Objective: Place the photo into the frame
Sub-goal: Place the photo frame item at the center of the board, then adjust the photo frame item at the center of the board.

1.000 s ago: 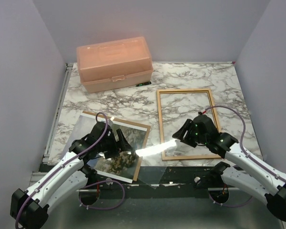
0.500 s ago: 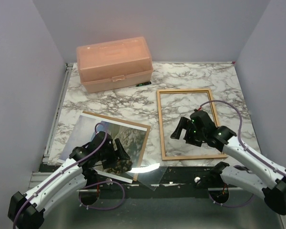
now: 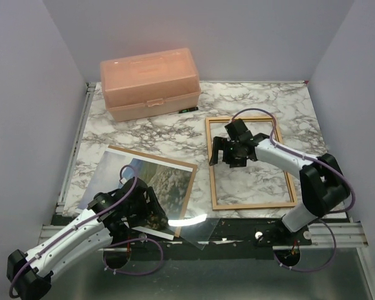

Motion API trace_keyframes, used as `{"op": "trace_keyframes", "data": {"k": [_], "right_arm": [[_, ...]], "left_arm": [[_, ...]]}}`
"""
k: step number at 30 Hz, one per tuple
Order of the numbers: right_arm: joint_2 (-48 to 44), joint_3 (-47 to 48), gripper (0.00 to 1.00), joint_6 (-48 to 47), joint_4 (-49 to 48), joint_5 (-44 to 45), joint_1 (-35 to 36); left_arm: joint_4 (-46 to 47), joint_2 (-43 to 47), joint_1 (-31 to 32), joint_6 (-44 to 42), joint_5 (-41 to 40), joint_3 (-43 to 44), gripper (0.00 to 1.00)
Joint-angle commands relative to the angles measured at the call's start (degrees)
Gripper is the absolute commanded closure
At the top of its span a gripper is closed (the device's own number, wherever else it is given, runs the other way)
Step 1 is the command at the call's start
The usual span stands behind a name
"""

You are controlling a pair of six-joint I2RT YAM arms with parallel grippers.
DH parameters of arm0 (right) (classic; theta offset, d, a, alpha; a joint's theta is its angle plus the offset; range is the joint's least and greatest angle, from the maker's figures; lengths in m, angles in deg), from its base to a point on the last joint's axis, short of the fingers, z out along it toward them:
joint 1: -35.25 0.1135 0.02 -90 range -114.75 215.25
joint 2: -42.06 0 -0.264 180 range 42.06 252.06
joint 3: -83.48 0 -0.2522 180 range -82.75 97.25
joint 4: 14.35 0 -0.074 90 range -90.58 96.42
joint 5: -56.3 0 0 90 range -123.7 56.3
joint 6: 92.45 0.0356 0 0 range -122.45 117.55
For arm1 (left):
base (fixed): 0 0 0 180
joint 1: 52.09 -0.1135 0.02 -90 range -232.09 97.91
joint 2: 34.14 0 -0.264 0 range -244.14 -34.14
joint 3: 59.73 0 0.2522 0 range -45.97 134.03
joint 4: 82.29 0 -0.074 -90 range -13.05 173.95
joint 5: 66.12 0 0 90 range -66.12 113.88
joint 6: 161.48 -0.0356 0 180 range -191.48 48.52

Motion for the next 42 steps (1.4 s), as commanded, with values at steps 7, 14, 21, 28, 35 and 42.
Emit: {"op": "trace_keyframes", "data": {"k": [7, 14, 21, 28, 35, 42], "right_arm": [[7.5, -2.7, 0.00, -4.7, -10.8, -22.4, -7.0], [-2.3, -11.3, 0.07, -2.8, -11.4, -29.5, -7.0], [-19.0, -23.5, 0.22, 4.1, -8.4, -31.0, -7.0], [-28.7, -28.0, 0.23, 7.8, -1.4, -30.0, -7.0], [-26.4, -19.9, 0.00, 4.0, 5.0, -14.4, -7.0], [-10.6, -7.7, 0.00, -4.6, 2.1, -9.8, -7.1]], "left_arm": [[9.4, -4.1, 1.1, 2.8, -0.9, -1.8, 0.14], [18.8, -8.1, 1.2, 1.5, 0.6, -4.2, 0.14], [22.2, -8.4, 1.2, 0.9, 0.4, -5.4, 0.14], [24.5, -10.5, 1.3, -0.3, 0.4, -5.4, 0.14], [17.0, -8.3, 1.2, 0.8, -2.8, -4.5, 0.14], [7.9, -2.3, 1.3, 1.9, -7.2, -3.8, 0.14]]}}
